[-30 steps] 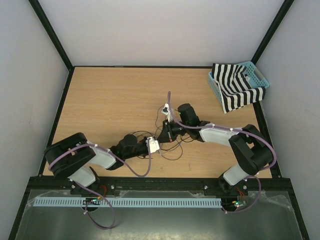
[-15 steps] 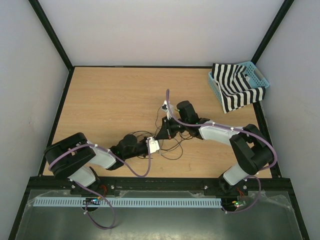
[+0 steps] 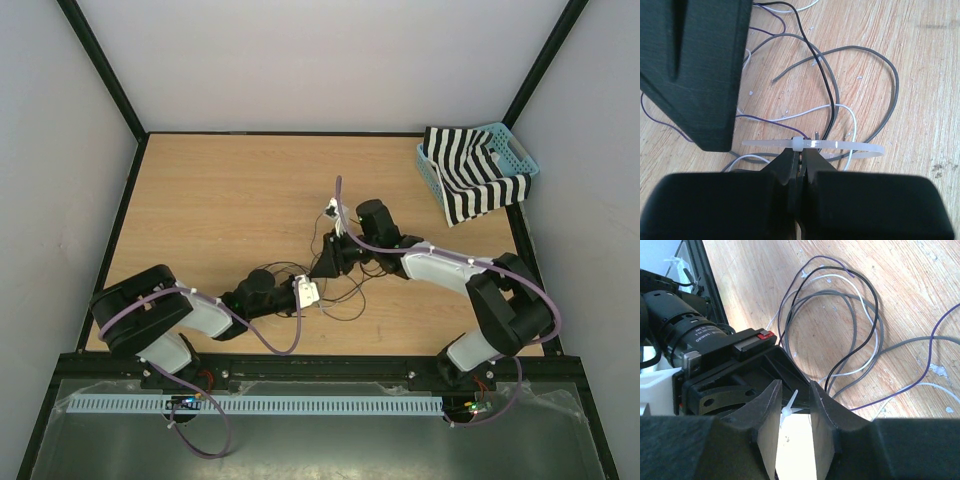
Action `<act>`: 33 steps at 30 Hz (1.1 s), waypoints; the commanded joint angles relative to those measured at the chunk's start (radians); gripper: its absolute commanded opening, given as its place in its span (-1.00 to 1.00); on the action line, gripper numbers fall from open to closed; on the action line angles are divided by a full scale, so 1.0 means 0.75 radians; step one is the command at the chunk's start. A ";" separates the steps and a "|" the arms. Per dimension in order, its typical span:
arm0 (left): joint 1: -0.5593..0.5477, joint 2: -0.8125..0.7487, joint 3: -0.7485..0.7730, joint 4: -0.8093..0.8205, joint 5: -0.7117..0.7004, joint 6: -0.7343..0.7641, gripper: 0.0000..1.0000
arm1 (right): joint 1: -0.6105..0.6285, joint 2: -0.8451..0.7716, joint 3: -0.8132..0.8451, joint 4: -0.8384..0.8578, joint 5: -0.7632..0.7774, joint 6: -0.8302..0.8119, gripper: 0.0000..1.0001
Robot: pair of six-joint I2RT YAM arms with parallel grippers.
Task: Zip-tie the wires
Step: Tie the cable at the center of the board.
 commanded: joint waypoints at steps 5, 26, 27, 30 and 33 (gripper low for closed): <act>0.009 0.006 0.030 0.018 0.047 -0.038 -1.00 | -0.005 -0.051 -0.060 0.021 -0.057 0.032 -0.17; 0.037 0.001 0.057 0.018 0.061 -0.089 -1.00 | 0.039 -0.011 -0.114 0.095 -0.029 0.091 -0.41; 0.039 0.003 0.060 0.018 0.062 -0.095 -1.00 | 0.039 -0.012 -0.116 0.093 -0.029 0.090 -0.41; 0.050 0.006 0.065 0.018 0.069 -0.110 -1.00 | 0.041 -0.015 -0.130 0.092 -0.024 0.088 -0.43; 0.053 0.007 0.065 0.018 0.074 -0.114 -1.00 | 0.041 -0.025 -0.138 0.088 0.003 0.086 -0.44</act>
